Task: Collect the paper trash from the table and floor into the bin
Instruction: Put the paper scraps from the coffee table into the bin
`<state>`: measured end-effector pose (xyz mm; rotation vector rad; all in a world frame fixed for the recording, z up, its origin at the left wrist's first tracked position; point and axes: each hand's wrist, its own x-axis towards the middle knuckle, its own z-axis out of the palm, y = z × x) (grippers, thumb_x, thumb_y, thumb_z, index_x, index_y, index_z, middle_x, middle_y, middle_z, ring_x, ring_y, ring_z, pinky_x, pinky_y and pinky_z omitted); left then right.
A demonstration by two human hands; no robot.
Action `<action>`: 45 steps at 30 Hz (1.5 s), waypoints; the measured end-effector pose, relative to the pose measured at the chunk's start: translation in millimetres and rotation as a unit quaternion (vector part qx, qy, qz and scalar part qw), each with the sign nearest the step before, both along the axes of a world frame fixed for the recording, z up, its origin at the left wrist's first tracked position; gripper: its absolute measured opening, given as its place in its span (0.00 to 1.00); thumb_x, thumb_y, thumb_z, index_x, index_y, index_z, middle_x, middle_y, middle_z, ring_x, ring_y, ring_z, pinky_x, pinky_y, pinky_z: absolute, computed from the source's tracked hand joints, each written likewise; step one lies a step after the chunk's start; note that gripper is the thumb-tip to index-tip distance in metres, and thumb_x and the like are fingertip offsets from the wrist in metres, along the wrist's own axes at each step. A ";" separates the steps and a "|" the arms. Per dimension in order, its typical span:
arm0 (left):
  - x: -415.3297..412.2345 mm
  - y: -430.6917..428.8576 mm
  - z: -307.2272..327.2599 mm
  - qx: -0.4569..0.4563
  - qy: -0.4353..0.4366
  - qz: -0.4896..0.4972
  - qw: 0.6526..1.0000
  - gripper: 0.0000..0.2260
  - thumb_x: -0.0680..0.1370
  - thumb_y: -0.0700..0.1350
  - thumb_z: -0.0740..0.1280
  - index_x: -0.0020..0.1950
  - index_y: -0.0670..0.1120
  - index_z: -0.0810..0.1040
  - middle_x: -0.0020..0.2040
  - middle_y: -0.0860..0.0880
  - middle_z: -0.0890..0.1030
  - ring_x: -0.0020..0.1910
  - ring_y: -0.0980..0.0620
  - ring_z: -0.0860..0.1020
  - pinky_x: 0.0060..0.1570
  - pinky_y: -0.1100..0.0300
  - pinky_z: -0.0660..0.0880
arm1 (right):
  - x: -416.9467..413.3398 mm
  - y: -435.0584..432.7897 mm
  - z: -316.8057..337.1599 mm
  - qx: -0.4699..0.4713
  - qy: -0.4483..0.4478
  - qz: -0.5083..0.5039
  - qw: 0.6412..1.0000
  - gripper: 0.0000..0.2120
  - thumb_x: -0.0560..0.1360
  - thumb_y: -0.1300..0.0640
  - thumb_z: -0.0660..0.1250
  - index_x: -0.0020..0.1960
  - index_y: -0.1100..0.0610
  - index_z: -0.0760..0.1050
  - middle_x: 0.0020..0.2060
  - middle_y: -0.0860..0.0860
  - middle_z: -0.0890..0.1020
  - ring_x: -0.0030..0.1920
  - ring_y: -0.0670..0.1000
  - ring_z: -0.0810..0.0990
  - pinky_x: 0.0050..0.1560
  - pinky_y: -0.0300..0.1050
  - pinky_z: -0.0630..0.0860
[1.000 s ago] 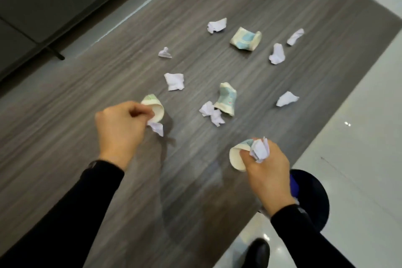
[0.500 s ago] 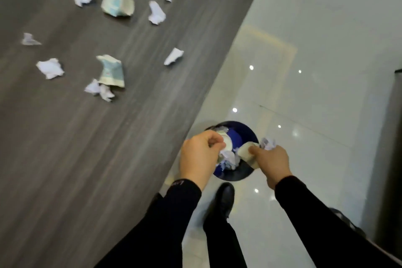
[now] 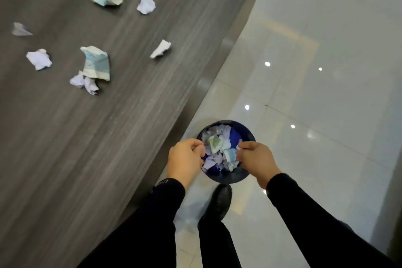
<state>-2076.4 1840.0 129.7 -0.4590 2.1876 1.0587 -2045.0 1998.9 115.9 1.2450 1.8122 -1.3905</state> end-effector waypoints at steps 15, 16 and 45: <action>-132.5 -167.6 51.4 -0.119 0.171 0.252 0.945 0.12 0.75 0.40 0.64 0.58 0.41 0.77 0.54 0.41 0.82 0.55 0.40 0.79 0.57 0.51 0.73 | -174.3 -187.7 67.0 -0.075 0.244 0.159 0.954 0.16 0.73 0.67 0.62 0.40 0.46 0.72 0.34 0.48 0.78 0.40 0.54 0.80 0.45 0.51 0.75; -140.4 -176.4 47.3 -0.125 0.167 0.239 0.948 0.15 0.75 0.42 0.65 0.61 0.42 0.75 0.58 0.41 0.80 0.58 0.41 0.77 0.58 0.51 0.72 | -181.4 -197.4 63.9 -0.066 0.254 0.170 0.950 0.14 0.73 0.67 0.62 0.42 0.47 0.73 0.36 0.48 0.78 0.39 0.53 0.79 0.45 0.52 0.75; -243.1 -284.6 0.2 -0.274 0.203 0.035 0.940 0.12 0.79 0.46 0.59 0.49 0.36 0.74 0.51 0.35 0.75 0.51 0.35 0.74 0.46 0.49 0.66 | -246.1 -171.5 66.0 0.256 0.250 0.214 0.909 0.05 0.68 0.55 0.74 0.41 0.54 0.81 0.46 0.54 0.82 0.51 0.57 0.78 0.52 0.49 0.73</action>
